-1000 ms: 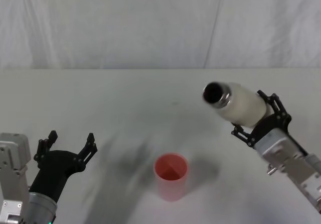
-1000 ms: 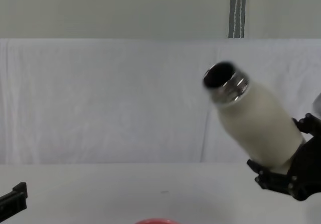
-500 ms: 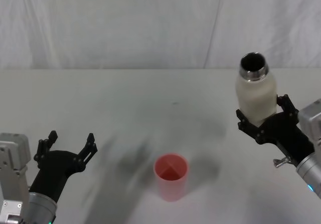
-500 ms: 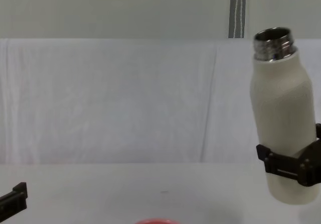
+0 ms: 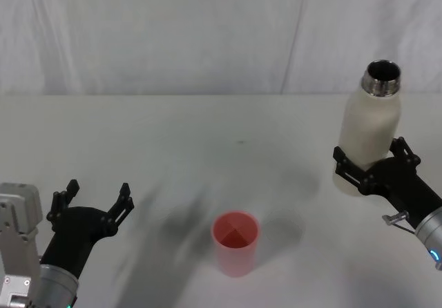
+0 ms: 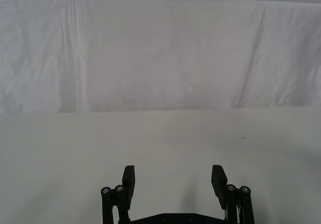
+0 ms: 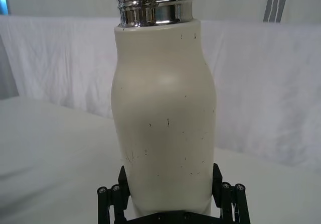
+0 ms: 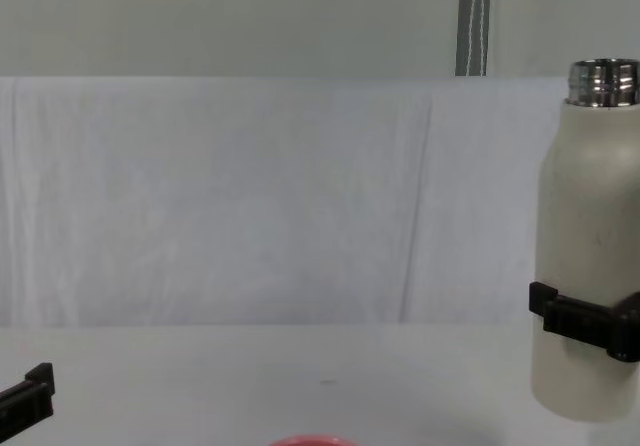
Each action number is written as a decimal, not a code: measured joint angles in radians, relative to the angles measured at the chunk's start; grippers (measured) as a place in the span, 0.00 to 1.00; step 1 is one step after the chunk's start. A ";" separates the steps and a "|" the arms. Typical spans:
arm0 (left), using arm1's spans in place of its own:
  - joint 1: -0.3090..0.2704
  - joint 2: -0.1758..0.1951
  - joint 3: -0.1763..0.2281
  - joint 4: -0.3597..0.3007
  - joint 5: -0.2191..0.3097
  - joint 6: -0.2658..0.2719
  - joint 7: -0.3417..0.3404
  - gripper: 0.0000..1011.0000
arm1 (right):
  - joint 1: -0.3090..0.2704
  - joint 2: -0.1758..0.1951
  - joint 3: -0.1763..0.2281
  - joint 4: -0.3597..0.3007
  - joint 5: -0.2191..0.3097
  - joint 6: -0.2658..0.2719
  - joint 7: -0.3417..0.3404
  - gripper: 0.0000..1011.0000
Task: Grasp the thermos with one hand and pour water into the cup lid.
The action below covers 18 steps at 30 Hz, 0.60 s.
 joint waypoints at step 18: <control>0.000 0.000 0.000 0.000 0.000 0.000 0.000 0.99 | 0.027 0.022 -0.032 0.033 0.072 0.061 -0.013 0.94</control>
